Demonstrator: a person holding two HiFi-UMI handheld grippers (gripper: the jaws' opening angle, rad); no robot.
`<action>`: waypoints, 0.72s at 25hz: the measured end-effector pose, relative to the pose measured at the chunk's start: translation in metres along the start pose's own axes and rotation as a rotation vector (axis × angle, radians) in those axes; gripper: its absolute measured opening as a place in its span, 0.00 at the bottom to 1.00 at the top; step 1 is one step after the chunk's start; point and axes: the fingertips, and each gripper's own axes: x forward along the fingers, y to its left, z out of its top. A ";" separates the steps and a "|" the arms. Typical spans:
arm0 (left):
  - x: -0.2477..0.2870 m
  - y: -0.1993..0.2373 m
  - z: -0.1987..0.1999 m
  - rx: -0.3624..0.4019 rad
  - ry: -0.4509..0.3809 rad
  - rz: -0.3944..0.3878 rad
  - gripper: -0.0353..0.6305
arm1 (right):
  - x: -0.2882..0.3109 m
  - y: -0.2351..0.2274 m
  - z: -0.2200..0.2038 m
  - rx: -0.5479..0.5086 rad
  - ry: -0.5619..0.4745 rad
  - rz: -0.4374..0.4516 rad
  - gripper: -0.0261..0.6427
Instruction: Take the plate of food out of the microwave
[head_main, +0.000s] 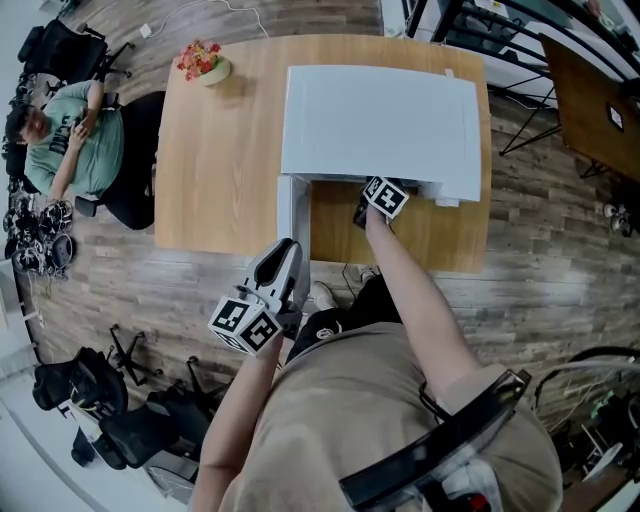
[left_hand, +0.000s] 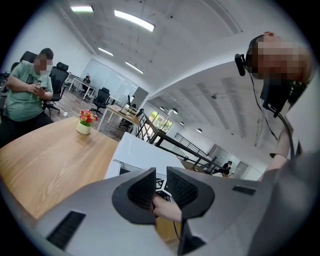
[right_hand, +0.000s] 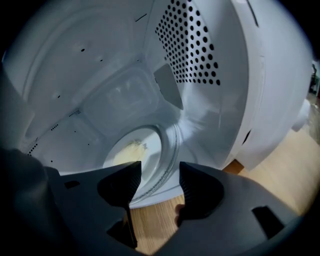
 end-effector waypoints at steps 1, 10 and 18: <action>0.000 0.000 0.000 0.000 0.001 0.001 0.12 | 0.000 0.000 0.000 0.001 -0.003 0.000 0.39; 0.002 -0.004 -0.003 0.005 0.008 -0.004 0.12 | -0.007 -0.005 -0.001 0.116 -0.021 0.049 0.25; -0.002 -0.010 -0.011 0.012 0.022 -0.013 0.12 | -0.020 -0.013 -0.008 0.326 -0.038 0.161 0.14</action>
